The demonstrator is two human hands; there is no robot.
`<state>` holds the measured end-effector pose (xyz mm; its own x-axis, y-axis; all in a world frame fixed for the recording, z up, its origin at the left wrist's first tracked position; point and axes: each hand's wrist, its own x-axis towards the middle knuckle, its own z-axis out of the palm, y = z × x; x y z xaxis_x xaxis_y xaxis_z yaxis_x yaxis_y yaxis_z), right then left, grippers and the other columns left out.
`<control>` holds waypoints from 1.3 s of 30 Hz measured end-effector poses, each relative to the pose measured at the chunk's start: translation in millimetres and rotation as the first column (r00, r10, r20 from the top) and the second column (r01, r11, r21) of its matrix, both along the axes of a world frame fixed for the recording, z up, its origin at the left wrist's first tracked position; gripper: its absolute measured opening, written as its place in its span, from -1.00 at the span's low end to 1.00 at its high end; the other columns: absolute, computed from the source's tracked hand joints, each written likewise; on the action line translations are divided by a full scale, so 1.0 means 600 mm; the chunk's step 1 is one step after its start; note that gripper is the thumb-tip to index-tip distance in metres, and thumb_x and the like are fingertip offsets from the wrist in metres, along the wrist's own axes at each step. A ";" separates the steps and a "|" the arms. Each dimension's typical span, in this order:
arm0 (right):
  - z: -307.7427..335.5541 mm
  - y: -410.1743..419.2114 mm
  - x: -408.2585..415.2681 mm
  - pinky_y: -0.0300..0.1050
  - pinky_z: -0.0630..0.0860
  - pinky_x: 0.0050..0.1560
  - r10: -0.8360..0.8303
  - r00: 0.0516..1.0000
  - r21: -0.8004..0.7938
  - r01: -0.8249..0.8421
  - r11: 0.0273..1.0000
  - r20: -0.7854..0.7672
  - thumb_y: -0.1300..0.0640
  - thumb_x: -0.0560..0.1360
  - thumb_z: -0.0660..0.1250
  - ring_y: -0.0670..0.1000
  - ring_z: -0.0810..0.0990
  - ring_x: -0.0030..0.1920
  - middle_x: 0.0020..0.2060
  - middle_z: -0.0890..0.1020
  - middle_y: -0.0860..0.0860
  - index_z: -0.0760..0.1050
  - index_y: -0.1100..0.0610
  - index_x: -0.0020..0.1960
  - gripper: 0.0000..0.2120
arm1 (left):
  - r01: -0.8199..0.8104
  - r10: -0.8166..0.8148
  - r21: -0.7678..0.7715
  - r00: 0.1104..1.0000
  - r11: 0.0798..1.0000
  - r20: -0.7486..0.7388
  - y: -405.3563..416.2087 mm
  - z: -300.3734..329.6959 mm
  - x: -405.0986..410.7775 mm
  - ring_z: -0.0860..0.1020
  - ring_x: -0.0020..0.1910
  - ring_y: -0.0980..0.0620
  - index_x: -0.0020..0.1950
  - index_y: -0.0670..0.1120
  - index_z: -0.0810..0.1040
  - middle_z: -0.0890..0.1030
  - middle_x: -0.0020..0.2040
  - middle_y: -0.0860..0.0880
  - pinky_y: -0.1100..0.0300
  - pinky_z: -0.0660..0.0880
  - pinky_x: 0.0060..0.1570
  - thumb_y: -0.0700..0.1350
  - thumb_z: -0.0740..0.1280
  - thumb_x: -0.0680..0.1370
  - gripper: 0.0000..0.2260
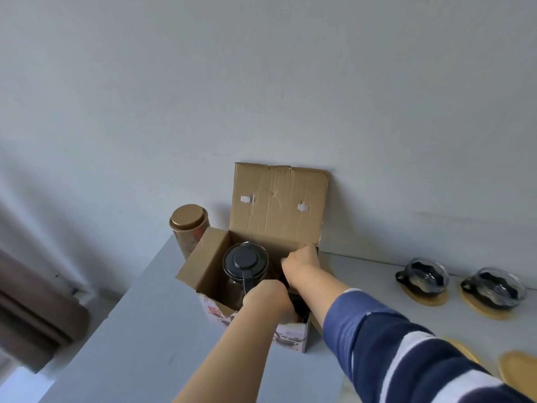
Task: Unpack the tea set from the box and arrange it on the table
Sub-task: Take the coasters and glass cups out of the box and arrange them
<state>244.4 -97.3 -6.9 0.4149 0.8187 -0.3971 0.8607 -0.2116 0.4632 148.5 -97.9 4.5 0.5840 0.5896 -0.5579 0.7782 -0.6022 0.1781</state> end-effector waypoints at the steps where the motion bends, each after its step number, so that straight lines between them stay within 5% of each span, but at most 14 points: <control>1: 0.002 -0.004 0.000 0.01 0.37 0.18 0.015 1.000 0.036 -0.014 0.999 -0.014 0.07 0.54 0.27 0.16 0.45 0.27 0.25 0.49 0.12 0.30 0.09 0.41 -0.54 | 0.008 -0.009 -0.017 0.999 1.000 -0.044 0.000 0.000 0.005 0.52 0.16 -0.09 0.28 -0.15 0.50 0.50 -0.02 -0.08 0.11 0.44 0.14 -0.02 0.33 0.53 -0.64; 6: 0.037 -0.029 -0.001 0.06 0.43 0.13 0.103 0.994 0.260 -0.091 0.961 -0.034 0.15 0.40 0.43 0.21 0.36 0.27 0.28 0.36 0.18 0.28 0.14 0.38 -0.39 | 0.121 -0.120 0.002 0.987 0.993 -0.104 -0.022 0.044 0.021 0.30 0.44 -0.12 0.38 -0.18 0.34 0.34 0.44 -0.19 0.11 0.22 0.40 -0.15 0.15 0.66 -0.70; 10: 0.078 -0.052 0.006 -0.03 0.44 0.04 0.086 0.986 0.394 -0.024 0.919 -0.141 0.19 0.31 0.52 0.17 0.40 0.25 0.28 0.37 0.15 0.23 0.21 0.38 -0.26 | 0.088 -0.105 -0.103 0.979 0.991 -0.176 -0.015 0.022 0.029 0.38 0.40 -0.16 0.47 -0.24 0.28 0.39 0.41 -0.22 0.07 0.32 0.35 -0.16 0.11 0.65 -0.61; 15: 0.103 -0.095 0.034 -0.07 0.44 -0.15 0.084 0.873 0.536 0.216 0.816 -0.480 0.16 0.25 0.56 0.15 0.51 0.09 0.22 0.41 0.09 0.24 0.17 0.31 -0.25 | 0.048 -0.061 -0.077 0.981 0.996 -0.186 -0.015 0.000 0.041 0.40 0.14 -0.07 0.46 -0.25 0.31 0.39 0.14 -0.20 0.10 0.33 0.33 -0.26 0.10 0.64 -0.63; 17: 0.103 -0.118 0.049 -0.04 0.52 -0.02 0.106 0.780 0.572 0.352 0.741 -0.617 0.13 0.26 0.54 0.13 0.49 0.11 0.28 0.32 0.06 0.21 0.15 0.36 -0.21 | 0.019 -0.031 -0.058 0.978 0.998 -0.208 -0.008 -0.015 0.049 0.39 0.32 -0.08 0.52 -0.26 0.17 0.37 0.34 -0.19 0.10 0.29 0.38 -0.21 0.11 0.65 -0.56; 20: 0.105 -0.161 0.064 -0.06 0.48 0.21 0.119 0.631 0.563 0.570 0.598 -0.767 0.10 0.27 0.52 0.06 0.43 0.20 0.28 0.26 0.01 0.18 0.10 0.40 -0.19 | -0.035 0.041 0.039 0.983 0.999 -0.176 -0.004 -0.026 0.050 0.39 0.39 -0.13 0.52 -0.22 0.15 0.37 0.42 -0.16 0.06 0.36 0.35 -0.15 0.28 0.57 -0.44; 23: 0.105 -0.210 0.074 -0.24 0.38 0.15 0.101 0.542 0.516 0.703 0.490 -0.834 0.09 0.29 0.52 -0.03 0.40 0.15 0.26 0.25 -0.01 0.19 0.06 0.42 -0.20 | -0.015 0.024 0.068 0.991 0.998 -0.134 0.001 -0.030 0.044 0.51 0.22 -0.08 0.36 -0.14 0.41 0.51 0.13 -0.09 0.12 0.45 0.21 -0.14 0.26 0.56 -0.64; 32: 0.100 -0.323 0.109 -0.26 0.31 0.12 0.034 0.467 0.448 0.823 0.350 -0.884 0.11 0.33 0.51 -0.04 0.38 0.14 0.32 0.22 0.04 0.18 0.08 0.45 -0.20 | -0.003 0.009 0.206 1.000 0.979 -0.029 -0.006 0.089 0.045 0.57 0.04 -0.05 0.14 -0.08 0.51 0.59 0.02 -0.04 0.05 0.52 0.16 0.16 0.45 0.36 -0.53; 39: 0.100 -0.415 0.157 -0.23 0.29 0.20 0.040 0.429 0.421 0.860 0.286 -0.903 0.16 0.30 0.51 0.02 0.37 0.36 0.37 0.35 0.02 0.17 0.11 0.48 -0.16 | -0.096 -0.019 0.314 0.939 0.945 0.345 -0.074 0.153 0.069 0.53 0.16 -0.09 0.45 -0.06 0.21 0.50 0.23 -0.03 -0.04 0.52 0.13 0.23 0.47 0.27 -0.14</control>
<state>338.6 -346.4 53.0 0.7729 0.6312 -0.0647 0.3144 -0.4695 -0.8251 189.7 -142.2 96.1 0.6762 0.7289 -0.1071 0.7294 -0.6418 0.2368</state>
